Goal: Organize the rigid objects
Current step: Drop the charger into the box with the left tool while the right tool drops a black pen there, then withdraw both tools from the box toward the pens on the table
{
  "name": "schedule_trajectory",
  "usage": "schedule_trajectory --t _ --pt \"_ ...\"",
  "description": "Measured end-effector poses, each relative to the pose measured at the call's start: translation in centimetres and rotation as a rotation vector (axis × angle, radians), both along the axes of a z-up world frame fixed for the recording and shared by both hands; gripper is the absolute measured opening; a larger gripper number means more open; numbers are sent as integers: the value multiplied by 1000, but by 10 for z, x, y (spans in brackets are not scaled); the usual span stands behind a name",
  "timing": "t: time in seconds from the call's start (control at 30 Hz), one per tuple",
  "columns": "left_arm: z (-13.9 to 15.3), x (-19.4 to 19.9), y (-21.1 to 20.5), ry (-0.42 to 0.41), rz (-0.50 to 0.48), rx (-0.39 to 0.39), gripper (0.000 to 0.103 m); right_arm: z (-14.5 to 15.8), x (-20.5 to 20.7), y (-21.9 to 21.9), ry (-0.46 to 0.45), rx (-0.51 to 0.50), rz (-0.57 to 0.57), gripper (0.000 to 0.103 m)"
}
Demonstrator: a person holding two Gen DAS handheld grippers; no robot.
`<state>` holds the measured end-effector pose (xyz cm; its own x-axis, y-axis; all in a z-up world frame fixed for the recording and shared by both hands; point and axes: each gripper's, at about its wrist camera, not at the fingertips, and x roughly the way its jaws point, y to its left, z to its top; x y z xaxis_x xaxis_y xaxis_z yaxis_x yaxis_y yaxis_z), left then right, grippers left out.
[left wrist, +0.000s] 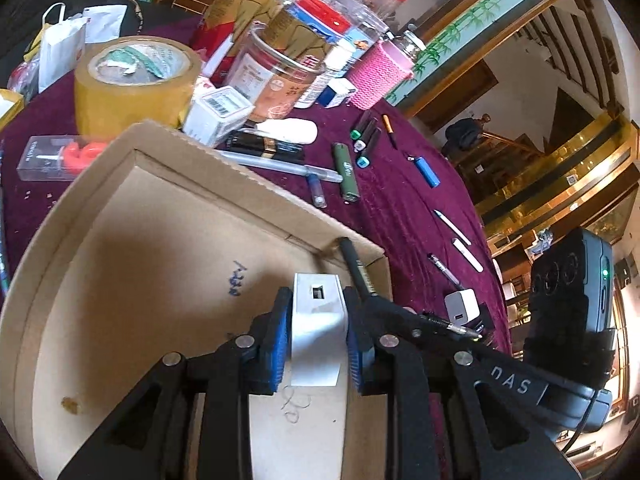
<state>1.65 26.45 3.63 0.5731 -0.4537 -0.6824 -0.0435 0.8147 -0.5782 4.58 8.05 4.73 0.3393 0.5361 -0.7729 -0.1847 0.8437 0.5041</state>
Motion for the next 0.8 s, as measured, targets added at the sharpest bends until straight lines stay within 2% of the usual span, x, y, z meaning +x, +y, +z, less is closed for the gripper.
schedule_trajectory --t 0.03,0.1,0.13,0.2,0.33,0.4,0.47,0.63,0.8 --pt "1 1 -1 -7 -2 -5 32 0 1 0 -4 -6 2 14" --pt "4 2 -3 -27 11 -12 50 1 1 2 -15 -23 -5 14" --pt "6 2 -1 -37 25 -14 54 2 0 1 -22 -31 -16 15" --pt "9 2 1 -48 36 -29 69 2 0 0 -27 -21 -20 16" --pt "10 -2 7 -44 62 -40 71 9 -4 -2 -68 -35 -10 21" --pt "8 -7 12 -35 85 -56 76 15 -9 -6 -94 -29 -10 29" --pt "3 -13 16 -22 113 -80 77 19 -13 -11 -117 -40 -22 43" --pt "-15 -24 18 39 141 -112 77 22 -25 -31 -154 -48 -39 44" --pt "-12 -34 14 39 164 -100 77 16 -37 -59 -133 -26 -74 44"
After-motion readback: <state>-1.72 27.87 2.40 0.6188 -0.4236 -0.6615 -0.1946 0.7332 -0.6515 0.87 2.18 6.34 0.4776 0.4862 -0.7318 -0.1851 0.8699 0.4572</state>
